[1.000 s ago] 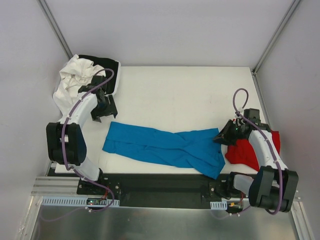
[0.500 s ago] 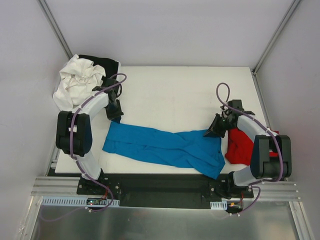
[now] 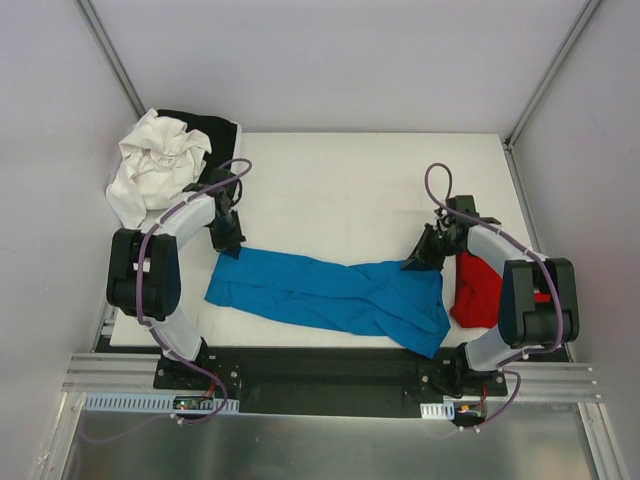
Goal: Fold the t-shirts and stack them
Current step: Fold the tshirt
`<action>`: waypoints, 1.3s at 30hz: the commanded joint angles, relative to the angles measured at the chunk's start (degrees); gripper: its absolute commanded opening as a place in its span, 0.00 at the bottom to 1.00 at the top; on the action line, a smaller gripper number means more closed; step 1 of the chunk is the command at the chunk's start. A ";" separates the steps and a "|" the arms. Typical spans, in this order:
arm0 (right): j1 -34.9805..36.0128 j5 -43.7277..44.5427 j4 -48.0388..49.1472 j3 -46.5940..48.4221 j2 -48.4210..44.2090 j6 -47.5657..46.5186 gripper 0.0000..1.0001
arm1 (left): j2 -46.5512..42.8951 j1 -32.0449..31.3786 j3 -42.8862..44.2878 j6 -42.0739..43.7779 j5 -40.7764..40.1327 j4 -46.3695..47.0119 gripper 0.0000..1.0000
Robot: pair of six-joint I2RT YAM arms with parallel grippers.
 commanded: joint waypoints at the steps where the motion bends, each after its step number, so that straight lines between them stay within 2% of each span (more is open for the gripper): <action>1: 0.76 1.26 0.77 2.62 1.81 1.58 0.01 | -3.54 -0.15 -2.73 -0.73 0.61 -0.84 0.00; 9: 1.46 2.41 0.77 3.06 1.91 3.17 0.01 | 2.34 -0.15 -0.54 0.33 -0.45 0.04 0.00; 16: 1.73 3.55 0.24 1.57 -0.99 3.87 0.01 | 4.11 0.03 -0.18 0.77 -2.03 1.44 0.00; 25: 2.08 3.20 -0.81 1.13 -0.82 3.61 0.01 | 6.83 5.04 -1.24 2.26 -1.15 5.05 0.00; 39: 1.11 5.04 -2.31 -2.38 -1.35 6.33 0.01 | 5.87 7.32 -2.55 1.47 -1.41 4.87 0.00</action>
